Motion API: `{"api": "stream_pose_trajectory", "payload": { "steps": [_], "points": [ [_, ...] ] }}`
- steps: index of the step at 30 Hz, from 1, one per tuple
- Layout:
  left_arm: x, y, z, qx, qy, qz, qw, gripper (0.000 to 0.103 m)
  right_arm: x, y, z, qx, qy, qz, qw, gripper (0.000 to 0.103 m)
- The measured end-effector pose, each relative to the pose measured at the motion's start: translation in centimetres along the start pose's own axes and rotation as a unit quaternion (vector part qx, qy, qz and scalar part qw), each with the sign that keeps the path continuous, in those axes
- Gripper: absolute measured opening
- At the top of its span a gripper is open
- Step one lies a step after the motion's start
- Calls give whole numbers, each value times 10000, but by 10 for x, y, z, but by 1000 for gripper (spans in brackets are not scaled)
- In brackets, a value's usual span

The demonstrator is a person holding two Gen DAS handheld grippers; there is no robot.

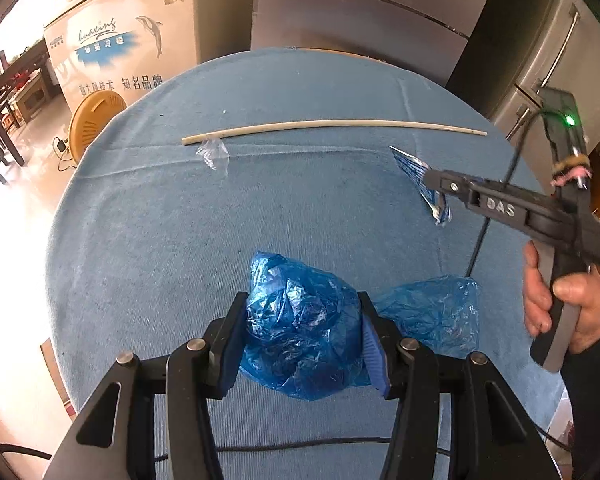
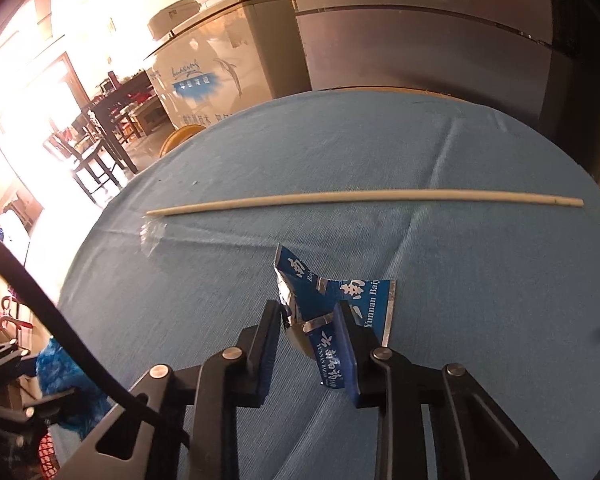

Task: Collect trash
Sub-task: 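Grasp the blue-and-white milk carton with the right tool while the left tool holds the blue bag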

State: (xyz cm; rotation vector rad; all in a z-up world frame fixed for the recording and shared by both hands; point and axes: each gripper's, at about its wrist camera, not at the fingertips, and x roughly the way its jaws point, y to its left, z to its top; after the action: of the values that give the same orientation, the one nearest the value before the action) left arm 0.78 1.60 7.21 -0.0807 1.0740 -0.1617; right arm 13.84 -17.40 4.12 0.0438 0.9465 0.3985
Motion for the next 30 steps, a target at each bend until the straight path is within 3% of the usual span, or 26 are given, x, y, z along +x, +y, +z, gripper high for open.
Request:
{"api": "stream_pose_trajectory", "payload": {
  "steps": [10, 18, 20, 21, 22, 23, 26, 30],
  "points": [
    [-13, 4, -28, -40, 48, 25, 10000, 53, -38, 4, -48, 583, 51, 482, 9971, 26],
    [-24, 5, -50, -12, 106, 75, 9999, 54, -59, 18, -95, 376, 353, 587, 9969, 31],
    [-28, 5, -52, -19, 70, 56, 10000, 54, -65, 13, -103, 488, 255, 450, 9975, 36],
    [-30, 4, -54, -16, 56, 47, 10000, 54, -67, 11, -106, 546, 202, 411, 9975, 45],
    [-32, 4, -54, -10, 47, 42, 10000, 54, -68, 8, -109, 607, 179, 404, 9972, 69],
    [-33, 3, -54, -4, 36, 38, 10000, 54, -69, 5, -110, 698, 145, 439, 9965, 77],
    [-31, 4, -53, -6, 30, 17, 10000, 54, -73, -2, -109, 876, -120, 670, 9938, 79],
    [-30, 6, -53, -11, 52, 2, 10000, 54, -63, -4, -102, 1051, -75, 741, 9917, 79]
  ]
}}
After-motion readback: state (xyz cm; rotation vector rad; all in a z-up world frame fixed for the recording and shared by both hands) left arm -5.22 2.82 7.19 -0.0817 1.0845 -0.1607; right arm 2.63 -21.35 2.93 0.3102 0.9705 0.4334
